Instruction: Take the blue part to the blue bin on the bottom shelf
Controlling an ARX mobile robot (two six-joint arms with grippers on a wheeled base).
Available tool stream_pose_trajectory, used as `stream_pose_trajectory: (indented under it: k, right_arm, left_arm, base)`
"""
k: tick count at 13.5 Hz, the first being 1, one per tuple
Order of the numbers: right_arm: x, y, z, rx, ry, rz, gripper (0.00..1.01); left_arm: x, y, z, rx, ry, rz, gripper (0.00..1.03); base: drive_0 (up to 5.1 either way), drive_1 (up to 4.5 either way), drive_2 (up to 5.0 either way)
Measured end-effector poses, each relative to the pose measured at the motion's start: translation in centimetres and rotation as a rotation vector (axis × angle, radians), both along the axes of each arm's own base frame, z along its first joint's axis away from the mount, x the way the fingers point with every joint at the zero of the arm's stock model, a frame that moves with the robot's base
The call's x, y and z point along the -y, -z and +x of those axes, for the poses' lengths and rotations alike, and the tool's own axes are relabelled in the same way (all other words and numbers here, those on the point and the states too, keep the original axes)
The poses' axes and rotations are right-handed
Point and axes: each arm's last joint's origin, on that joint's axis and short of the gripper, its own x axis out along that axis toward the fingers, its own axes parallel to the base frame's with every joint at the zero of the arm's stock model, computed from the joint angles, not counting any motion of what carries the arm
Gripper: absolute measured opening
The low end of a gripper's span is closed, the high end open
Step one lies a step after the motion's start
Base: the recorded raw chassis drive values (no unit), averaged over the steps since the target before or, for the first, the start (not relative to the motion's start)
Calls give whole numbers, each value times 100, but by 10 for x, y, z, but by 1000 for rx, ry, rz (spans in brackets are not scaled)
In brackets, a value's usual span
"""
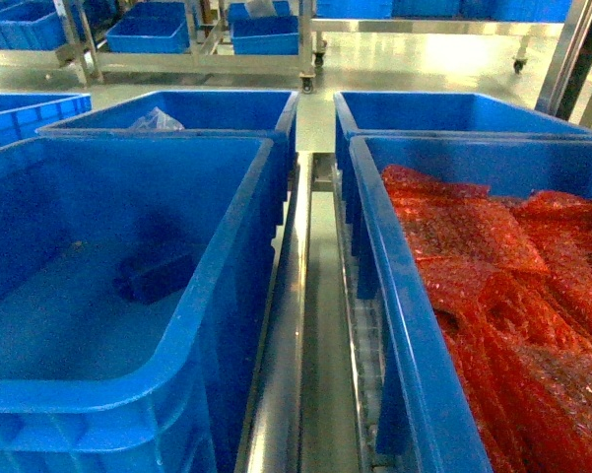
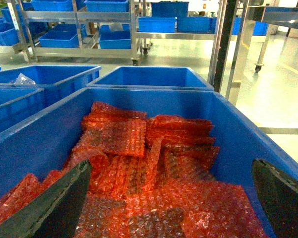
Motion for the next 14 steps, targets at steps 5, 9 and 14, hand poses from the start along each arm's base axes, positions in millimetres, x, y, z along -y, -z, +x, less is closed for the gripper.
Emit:
stream_pose_trajectory:
  k: [5, 9, 14]
  right_arm:
    - [0, 0, 0, 0, 0, 0, 98]
    - [0, 0, 0, -1, 0, 0, 98]
    - [0, 0, 0, -1, 0, 0, 98]
  left_arm:
    - [0, 2, 0, -18, -2, 0, 6]
    - [0, 2, 0, -18, -2, 1, 58]
    - [0, 2, 0, -18, -2, 2, 98]
  base:
    - [0, 0, 0]
    - [0, 0, 0]
    - [0, 0, 0]
